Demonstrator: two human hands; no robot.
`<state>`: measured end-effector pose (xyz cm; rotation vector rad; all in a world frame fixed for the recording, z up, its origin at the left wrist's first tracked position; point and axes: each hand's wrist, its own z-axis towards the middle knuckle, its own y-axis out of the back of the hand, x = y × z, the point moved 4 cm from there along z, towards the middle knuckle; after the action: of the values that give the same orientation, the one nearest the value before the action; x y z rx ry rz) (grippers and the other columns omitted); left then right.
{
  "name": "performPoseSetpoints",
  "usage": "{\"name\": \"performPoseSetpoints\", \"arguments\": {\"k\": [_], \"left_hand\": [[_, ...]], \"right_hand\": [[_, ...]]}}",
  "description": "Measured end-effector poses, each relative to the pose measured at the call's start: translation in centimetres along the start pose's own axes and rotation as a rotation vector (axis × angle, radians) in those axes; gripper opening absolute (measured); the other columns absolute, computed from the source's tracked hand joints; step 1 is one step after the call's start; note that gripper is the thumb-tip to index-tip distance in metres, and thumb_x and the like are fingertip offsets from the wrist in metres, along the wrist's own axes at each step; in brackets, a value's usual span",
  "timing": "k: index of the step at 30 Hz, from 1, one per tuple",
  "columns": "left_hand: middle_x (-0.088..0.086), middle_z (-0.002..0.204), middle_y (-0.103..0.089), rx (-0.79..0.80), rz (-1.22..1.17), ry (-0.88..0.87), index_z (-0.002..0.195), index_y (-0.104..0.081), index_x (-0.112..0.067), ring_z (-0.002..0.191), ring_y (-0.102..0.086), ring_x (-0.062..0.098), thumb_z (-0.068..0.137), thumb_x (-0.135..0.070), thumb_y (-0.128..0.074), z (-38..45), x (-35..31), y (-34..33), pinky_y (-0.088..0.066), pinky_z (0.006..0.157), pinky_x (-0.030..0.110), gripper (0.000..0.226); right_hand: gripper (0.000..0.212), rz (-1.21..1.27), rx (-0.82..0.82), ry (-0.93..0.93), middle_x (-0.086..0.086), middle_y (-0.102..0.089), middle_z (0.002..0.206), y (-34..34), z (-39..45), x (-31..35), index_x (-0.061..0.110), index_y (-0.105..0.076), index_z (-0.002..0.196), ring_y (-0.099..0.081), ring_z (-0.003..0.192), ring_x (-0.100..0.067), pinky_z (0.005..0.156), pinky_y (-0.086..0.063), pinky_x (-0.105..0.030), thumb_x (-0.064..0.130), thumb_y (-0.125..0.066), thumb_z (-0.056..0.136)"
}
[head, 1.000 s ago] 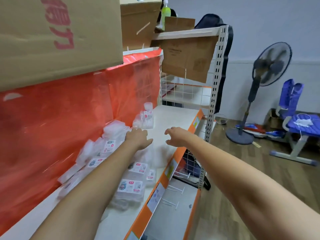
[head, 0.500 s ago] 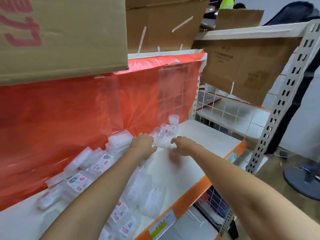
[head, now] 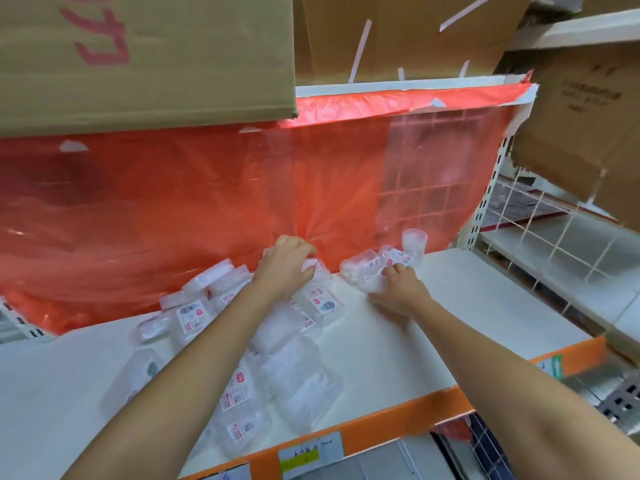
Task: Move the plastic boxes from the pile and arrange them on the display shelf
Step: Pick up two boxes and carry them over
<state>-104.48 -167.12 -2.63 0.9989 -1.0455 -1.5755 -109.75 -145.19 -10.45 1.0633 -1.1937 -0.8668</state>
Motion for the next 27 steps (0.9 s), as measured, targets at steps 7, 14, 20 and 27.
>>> {"name": "performPoseSetpoints", "arguments": {"k": [7, 14, 20, 27], "left_hand": [[0.006, 0.147, -0.029, 0.141, -0.025, 0.300, 0.142, -0.035, -0.025, 0.130, -0.028, 0.030, 0.087, -0.033, -0.060, -1.7, 3.6, -0.6, -0.027, 0.107, 0.037, 0.060], [0.013, 0.154, -0.021, 0.119, -0.115, 0.362, 0.138, -0.040, -0.029, 0.137, -0.022, 0.032, 0.089, -0.019, -0.059, -2.3, 3.7, -0.7, -0.025, 0.109, 0.038, 0.053], [0.004, 0.133, -0.038, 0.055, -0.180, 0.343, 0.128, -0.047, -0.034, 0.122, -0.029, 0.022, 0.085, -0.026, -0.066, -2.9, 4.1, -0.3, -0.029, 0.092, 0.029, 0.047], [0.005, 0.140, -0.031, 0.107, -0.197, 0.387, 0.145, -0.031, -0.021, 0.128, -0.025, 0.023, 0.079, -0.036, -0.073, -3.6, 4.0, -0.5, -0.028, 0.104, 0.034, 0.079]], "right_hand": [[0.076, 0.028, -0.125, 0.000, -0.010, -0.036, 0.137, -2.0, -0.4, 0.1, 0.004, -0.036, 0.132, -0.031, 0.127, -0.031, 0.101, -0.037, -0.038, 0.051, -0.064, 0.080], [0.072, 0.103, -0.104, 0.002, -0.017, -0.038, 0.137, -2.0, -0.4, -0.4, 0.001, -0.039, 0.127, -0.037, 0.124, -0.034, 0.100, -0.033, -0.036, 0.045, -0.064, 0.076], [0.059, 0.219, 0.073, 0.026, -0.015, -0.037, 0.133, -1.1, -0.4, -1.6, 0.019, -0.042, 0.132, -0.036, 0.126, -0.033, 0.104, -0.033, -0.034, 0.031, -0.067, 0.081], [0.076, 0.297, 0.191, 0.005, -0.018, -0.043, 0.130, -0.9, 0.9, -2.2, 0.015, -0.034, 0.141, -0.046, 0.119, -0.032, 0.101, -0.038, -0.035, 0.025, -0.073, 0.077]]}}
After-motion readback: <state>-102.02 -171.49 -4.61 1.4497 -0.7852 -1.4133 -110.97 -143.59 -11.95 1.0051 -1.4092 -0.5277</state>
